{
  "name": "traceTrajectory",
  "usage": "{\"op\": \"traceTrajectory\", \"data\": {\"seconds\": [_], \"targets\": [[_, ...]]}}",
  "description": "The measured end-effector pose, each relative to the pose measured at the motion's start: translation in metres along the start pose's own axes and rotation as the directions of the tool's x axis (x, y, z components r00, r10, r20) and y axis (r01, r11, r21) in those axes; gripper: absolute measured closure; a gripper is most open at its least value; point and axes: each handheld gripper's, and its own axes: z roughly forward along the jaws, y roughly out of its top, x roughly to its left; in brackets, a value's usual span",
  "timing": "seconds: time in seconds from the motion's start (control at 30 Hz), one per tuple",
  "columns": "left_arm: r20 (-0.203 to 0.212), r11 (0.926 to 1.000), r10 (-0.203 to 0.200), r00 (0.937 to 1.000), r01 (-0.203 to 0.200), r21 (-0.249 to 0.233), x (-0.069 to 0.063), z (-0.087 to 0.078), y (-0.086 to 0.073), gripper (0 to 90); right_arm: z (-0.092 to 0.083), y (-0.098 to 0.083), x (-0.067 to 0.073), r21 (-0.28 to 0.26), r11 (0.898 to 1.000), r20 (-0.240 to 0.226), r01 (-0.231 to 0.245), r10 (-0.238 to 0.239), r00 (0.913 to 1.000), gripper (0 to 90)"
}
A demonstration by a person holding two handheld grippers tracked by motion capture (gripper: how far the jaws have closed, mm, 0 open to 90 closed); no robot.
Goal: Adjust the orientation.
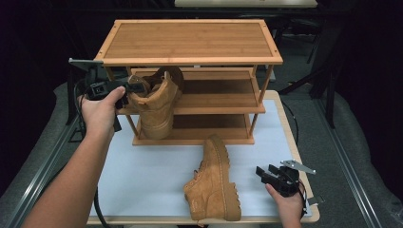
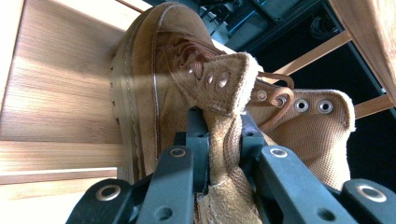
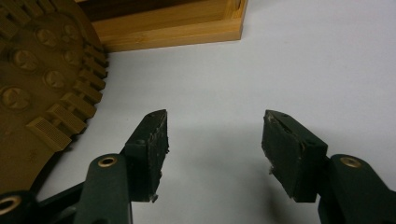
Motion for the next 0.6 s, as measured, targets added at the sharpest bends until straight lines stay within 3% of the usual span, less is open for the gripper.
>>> {"op": "traceTrajectory", "data": {"seconds": [0.17, 0.27, 0.37, 0.6], "targets": [[-0.002, 0.9995, 0.031, 0.9995, -0.031, 0.007, -0.006, 0.003, -0.003, 75.8, 0.001, 0.000, 0.001, -0.013, 1.000, -0.002, 0.008, -0.008, 1.0000, 40.3], [-0.030, 0.9960, 0.089, 0.9956, -0.088, 0.010, -0.010, 0.004, -0.005, 72.4, 0.001, 0.000, 0.002, -0.013, 1.000, -0.001, 0.008, -0.008, 1.0000, 40.3], [-0.040, 0.9924, 0.120, 0.9920, -0.119, 0.030, -0.012, 0.004, -0.005, 69.7, 0.000, 0.000, 0.002, 0.002, 1.000, 0.001, 0.011, -0.011, 0.9999, 40.2], [-0.031, 0.9919, 0.117, 0.9927, -0.115, 0.054, -0.013, 0.003, -0.004, 63.8, 0.001, 0.000, 0.002, 0.000, 1.000, 0.002, 0.012, -0.012, 0.9999, 40.1]]}}
